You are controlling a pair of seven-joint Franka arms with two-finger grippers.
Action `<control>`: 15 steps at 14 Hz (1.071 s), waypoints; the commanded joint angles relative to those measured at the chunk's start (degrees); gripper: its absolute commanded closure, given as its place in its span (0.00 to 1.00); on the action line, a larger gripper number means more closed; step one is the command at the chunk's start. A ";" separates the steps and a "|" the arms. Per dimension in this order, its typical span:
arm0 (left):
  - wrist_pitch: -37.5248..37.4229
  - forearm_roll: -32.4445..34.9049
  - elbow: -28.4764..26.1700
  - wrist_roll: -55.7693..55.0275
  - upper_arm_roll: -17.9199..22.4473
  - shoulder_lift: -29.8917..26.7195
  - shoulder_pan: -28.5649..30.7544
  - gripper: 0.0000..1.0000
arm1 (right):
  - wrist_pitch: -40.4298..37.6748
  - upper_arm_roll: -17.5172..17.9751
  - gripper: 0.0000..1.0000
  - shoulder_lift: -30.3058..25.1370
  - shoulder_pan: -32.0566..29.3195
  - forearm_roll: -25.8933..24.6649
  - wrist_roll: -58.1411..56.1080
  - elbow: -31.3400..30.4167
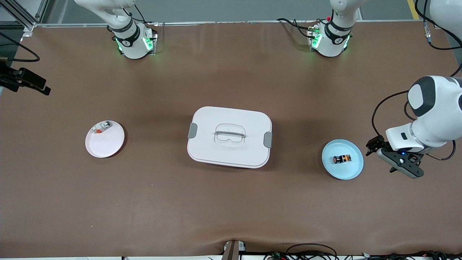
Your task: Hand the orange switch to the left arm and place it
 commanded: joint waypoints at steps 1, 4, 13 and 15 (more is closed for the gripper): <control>-5.44 -1.19 1.14 -9.68 -1.64 -3.55 0.25 0.00 | -0.97 0.84 0.00 0.20 -1.22 -0.41 -0.65 0.64; -12.39 -1.28 4.56 -17.42 -2.69 -3.65 0.07 0.00 | -0.97 0.84 0.00 0.02 -1.22 -0.85 -0.74 0.38; -25.14 -0.31 11.33 -35.54 -5.33 -6.99 -0.02 0.00 | -0.71 0.92 0.00 -0.42 -2.01 -0.85 -3.64 -1.65; -27.24 -0.31 13.52 -37.83 -5.60 -7.16 -0.10 0.00 | -0.80 1.01 0.00 -0.42 -1.92 -0.85 -3.55 -1.56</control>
